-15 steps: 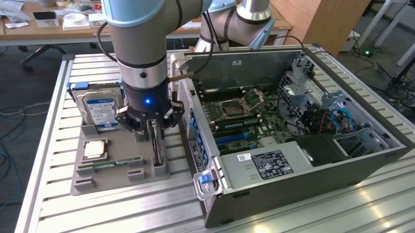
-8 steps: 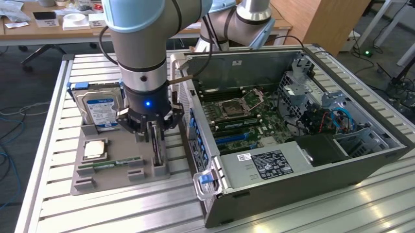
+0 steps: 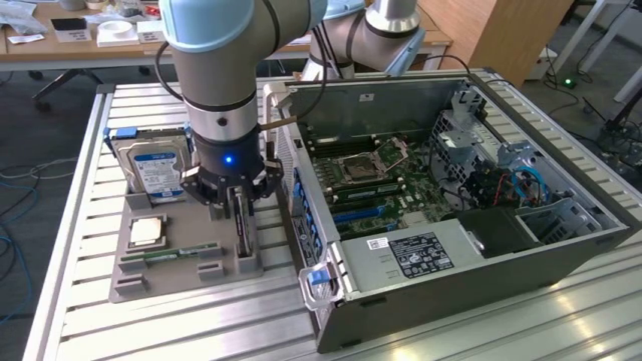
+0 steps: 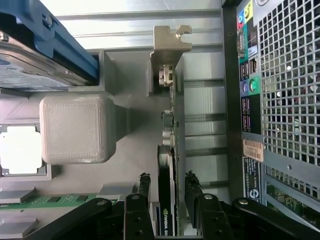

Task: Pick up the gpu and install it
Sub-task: 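Pick up the gpu and move the gpu toward the slot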

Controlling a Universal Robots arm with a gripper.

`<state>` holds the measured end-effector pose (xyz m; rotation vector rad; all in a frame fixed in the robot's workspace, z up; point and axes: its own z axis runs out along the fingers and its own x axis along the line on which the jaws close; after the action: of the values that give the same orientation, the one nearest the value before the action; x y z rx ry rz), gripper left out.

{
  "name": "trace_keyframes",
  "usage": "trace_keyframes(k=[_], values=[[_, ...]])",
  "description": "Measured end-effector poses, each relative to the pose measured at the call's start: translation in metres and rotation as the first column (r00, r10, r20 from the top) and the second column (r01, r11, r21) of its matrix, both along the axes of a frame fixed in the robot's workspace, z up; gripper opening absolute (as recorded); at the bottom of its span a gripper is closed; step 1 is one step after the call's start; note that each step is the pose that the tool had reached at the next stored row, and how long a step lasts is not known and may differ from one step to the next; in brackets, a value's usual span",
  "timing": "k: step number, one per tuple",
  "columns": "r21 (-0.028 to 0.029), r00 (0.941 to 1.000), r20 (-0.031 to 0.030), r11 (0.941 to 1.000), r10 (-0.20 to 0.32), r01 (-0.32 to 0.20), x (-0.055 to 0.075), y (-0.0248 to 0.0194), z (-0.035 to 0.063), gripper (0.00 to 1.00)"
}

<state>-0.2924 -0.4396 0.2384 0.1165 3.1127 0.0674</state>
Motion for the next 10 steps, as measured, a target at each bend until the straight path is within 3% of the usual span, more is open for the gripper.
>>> trace_keyframes(k=[10], values=[[0.0, 1.0, -0.0001, 1.0, 0.0, 0.0, -0.0008, 0.0052, -0.0052, 0.42]])
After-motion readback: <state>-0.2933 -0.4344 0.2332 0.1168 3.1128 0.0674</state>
